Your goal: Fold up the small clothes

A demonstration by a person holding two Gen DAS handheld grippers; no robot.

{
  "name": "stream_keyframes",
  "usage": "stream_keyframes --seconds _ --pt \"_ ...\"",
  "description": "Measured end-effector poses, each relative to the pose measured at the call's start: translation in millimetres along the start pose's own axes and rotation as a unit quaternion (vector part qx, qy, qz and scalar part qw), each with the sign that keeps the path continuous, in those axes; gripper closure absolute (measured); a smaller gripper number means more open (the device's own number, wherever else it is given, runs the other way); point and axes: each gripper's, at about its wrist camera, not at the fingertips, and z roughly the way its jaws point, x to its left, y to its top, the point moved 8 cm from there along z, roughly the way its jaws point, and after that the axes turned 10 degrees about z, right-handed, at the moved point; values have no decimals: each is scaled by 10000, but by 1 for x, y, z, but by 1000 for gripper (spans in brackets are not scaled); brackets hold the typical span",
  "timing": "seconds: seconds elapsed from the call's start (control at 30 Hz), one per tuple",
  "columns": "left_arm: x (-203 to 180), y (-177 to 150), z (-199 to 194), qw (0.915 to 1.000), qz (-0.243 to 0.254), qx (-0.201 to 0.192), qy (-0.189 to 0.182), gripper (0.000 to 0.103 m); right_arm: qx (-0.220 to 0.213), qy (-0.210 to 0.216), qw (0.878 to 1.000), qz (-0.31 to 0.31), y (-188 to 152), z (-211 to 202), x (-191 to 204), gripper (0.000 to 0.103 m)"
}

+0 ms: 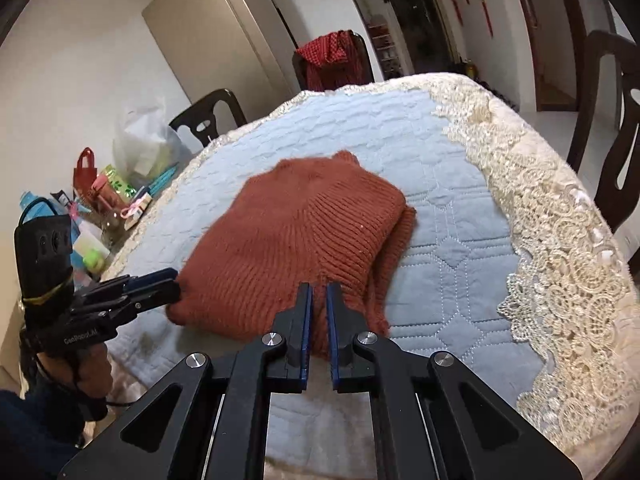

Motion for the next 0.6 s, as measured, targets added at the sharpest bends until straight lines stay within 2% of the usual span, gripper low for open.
stream_keyframes --seconds 0.07,0.13,0.2,0.37,0.5,0.6 --pt "-5 0 0 9999 76 -30 -60 72 10 -18 10000 -35 -3 -2 -1 98" --pt "-7 -8 13 9997 37 156 -158 72 143 -167 9998 -24 -8 7 -8 98" --pt "-7 -16 25 9995 10 273 -161 72 162 -102 9998 58 -10 12 -12 98" --pt "-4 -13 18 9995 -52 227 -202 72 181 -94 9998 74 -10 9 -10 97" --pt "4 -5 5 9999 -126 93 3 71 125 65 9997 202 -4 1 -7 94" --pt "15 3 4 9993 -303 48 225 61 65 169 9996 233 0 -2 -2 91"
